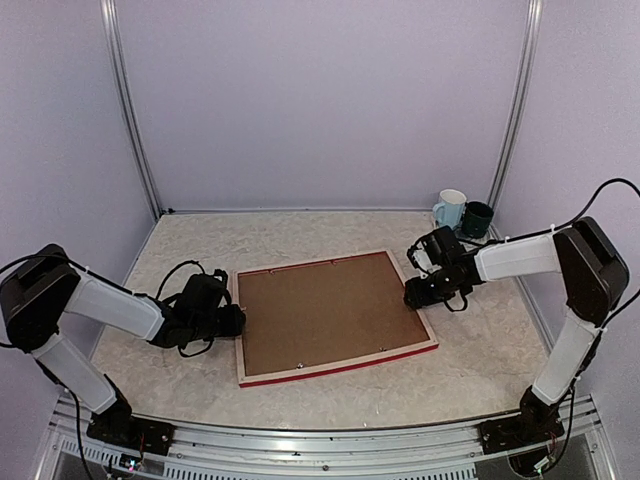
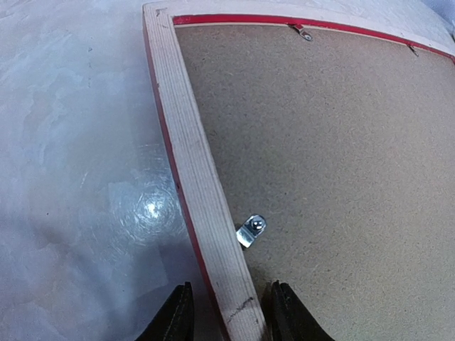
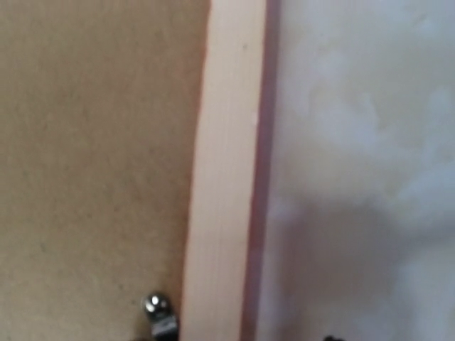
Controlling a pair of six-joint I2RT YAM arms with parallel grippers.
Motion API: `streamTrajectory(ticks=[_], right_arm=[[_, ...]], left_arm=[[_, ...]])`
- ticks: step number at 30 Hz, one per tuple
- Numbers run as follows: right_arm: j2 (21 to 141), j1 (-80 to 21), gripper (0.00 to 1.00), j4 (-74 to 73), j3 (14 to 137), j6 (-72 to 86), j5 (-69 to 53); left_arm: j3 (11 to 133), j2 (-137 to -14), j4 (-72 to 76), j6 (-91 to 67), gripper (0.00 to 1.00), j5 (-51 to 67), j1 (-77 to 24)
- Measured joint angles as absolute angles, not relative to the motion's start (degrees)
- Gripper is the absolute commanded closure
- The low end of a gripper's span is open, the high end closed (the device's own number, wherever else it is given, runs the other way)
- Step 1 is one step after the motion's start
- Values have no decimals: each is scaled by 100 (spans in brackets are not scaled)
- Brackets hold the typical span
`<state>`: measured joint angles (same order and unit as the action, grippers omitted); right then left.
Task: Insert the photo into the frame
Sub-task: Press the fastener onto the backboard.
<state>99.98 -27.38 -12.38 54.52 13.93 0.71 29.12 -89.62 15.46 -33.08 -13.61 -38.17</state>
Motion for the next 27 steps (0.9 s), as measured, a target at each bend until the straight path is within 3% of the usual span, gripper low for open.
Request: streamTrajectory(ticks=[8, 11, 14, 20, 27], right_arm=[[10088, -2738, 63, -1175, 5518, 1330, 139], [10108, -2738, 62, -1122, 5524, 1310, 132], [10125, -2738, 53, -1092, 5531, 1306, 137], [10165, -2738, 55, -1041, 5555, 1321, 75], [10184, -2738, 76, -967, 5557, 1396, -1]], left_arm=[[2912, -8962, 1549, -3308, 63, -1323, -3800], [2912, -8962, 1546, -3308, 63, -1306, -3795], [2912, -8962, 1546, -3308, 63, -1304, -3795], [2912, -8962, 1546, -3306, 63, -1295, -3795], [2912, -8962, 1544, -3306, 62, -1288, -3795]])
